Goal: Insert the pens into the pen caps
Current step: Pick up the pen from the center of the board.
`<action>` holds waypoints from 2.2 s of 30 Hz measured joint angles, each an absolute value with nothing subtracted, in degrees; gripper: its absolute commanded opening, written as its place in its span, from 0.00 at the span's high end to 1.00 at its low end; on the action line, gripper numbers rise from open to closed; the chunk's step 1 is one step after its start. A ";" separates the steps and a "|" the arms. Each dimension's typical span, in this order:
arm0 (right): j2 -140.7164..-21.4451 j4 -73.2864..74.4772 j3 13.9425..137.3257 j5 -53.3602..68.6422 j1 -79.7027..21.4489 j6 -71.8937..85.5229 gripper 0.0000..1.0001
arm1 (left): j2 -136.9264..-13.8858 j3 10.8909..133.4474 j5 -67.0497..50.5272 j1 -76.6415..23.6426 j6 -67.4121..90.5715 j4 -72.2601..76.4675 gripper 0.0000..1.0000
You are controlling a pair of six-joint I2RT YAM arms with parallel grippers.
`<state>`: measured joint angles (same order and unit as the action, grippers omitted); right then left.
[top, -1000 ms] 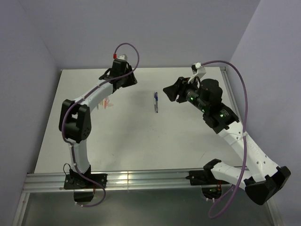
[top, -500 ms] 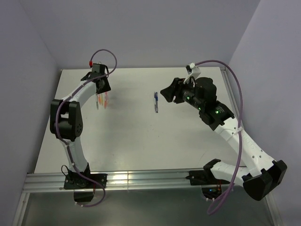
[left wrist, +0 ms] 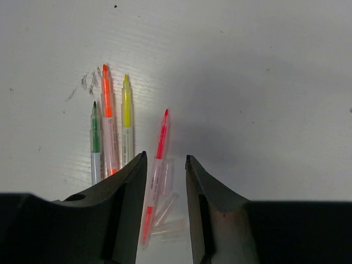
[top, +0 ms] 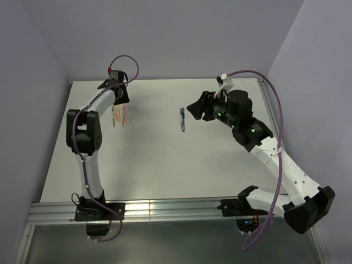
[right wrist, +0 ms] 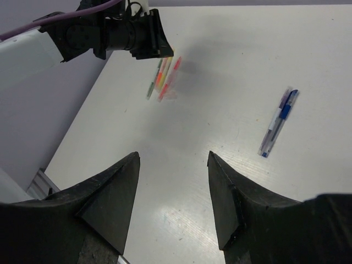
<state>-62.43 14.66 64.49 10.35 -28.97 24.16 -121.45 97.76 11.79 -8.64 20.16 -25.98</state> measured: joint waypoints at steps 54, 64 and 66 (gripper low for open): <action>-63.26 14.66 64.49 10.44 -28.95 24.12 0.42 | -131.74 104.84 9.93 -7.11 18.15 -28.40 0.85; -63.35 14.66 64.49 10.57 -28.97 24.12 0.42 | -131.74 104.99 9.80 -7.11 18.26 -28.56 1.00; -63.44 14.68 64.49 10.61 -28.97 24.12 0.42 | -131.74 105.10 9.78 -7.11 18.28 -28.69 1.00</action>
<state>-63.44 14.68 64.49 10.61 -28.97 24.12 -131.74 105.10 9.78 -7.11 18.28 -28.69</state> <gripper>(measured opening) 0.586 0.130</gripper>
